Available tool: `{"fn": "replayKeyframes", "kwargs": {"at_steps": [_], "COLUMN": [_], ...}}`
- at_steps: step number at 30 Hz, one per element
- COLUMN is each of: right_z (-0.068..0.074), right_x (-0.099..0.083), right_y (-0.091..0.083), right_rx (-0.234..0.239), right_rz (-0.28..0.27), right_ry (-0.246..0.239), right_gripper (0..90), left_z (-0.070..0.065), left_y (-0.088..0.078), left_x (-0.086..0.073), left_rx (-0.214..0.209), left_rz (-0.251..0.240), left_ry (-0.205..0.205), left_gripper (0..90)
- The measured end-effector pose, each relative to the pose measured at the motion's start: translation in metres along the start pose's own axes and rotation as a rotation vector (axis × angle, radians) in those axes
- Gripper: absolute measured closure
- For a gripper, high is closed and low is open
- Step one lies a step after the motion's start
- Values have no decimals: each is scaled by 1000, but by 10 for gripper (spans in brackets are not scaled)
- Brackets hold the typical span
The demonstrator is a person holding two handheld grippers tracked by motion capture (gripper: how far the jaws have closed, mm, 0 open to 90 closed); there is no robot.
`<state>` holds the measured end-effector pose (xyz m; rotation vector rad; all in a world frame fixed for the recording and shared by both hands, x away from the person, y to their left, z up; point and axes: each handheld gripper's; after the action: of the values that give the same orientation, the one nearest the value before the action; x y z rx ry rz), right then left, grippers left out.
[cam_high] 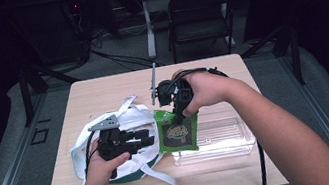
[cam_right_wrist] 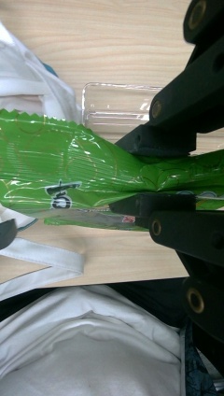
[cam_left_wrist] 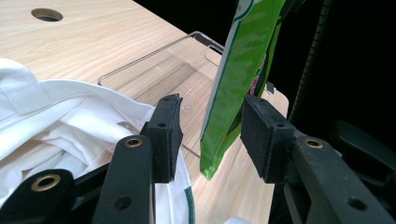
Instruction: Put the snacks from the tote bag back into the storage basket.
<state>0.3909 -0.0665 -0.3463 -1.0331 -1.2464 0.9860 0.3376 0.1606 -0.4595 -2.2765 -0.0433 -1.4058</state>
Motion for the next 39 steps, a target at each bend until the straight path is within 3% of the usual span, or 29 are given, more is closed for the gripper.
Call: {"fn": "replayKeyframes", "kwargs": {"at_steps": [23, 39], "right_z": [-12, -24], "right_x": [-26, -43], "right_y": [-4, 3], "right_rx": [-68, -122], "right_rz": [18, 45], "right_ry": [1, 7], "right_gripper": [750, 750], "left_z": [9, 15], "left_y": [-6, -10], "left_x": [-2, -3], "left_rx": [18, 42], "left_rz": [-17, -25], "left_ry": [-27, -40], "left_gripper": [579, 579]}}
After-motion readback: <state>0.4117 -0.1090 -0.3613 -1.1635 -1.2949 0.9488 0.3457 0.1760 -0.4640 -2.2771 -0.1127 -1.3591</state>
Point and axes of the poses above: each handheld gripper's, and its own axes: y roughly forward along the jaws, x roughly out of its top, z roughly to its left, and after that the axes turned 3 degrees about -z, right-handed
